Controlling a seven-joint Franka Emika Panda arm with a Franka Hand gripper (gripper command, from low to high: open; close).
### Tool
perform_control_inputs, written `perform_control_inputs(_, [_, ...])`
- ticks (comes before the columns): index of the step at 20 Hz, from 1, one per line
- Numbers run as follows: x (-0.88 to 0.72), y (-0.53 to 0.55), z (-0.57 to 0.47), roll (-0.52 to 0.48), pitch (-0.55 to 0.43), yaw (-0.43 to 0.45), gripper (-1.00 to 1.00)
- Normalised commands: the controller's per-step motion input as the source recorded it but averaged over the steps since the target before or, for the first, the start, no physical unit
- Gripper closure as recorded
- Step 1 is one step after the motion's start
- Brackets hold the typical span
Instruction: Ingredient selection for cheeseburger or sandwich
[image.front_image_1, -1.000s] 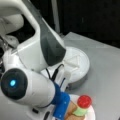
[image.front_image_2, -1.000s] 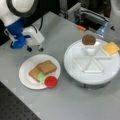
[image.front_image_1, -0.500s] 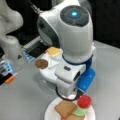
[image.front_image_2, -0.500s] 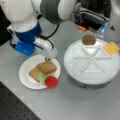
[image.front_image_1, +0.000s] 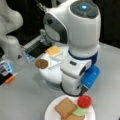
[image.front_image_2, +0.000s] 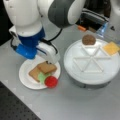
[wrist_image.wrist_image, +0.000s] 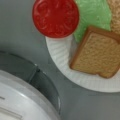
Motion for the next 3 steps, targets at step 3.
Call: perform_control_inputs(3, [0.11,0.08,0.0,-0.131,0.001,-0.065,-1.0])
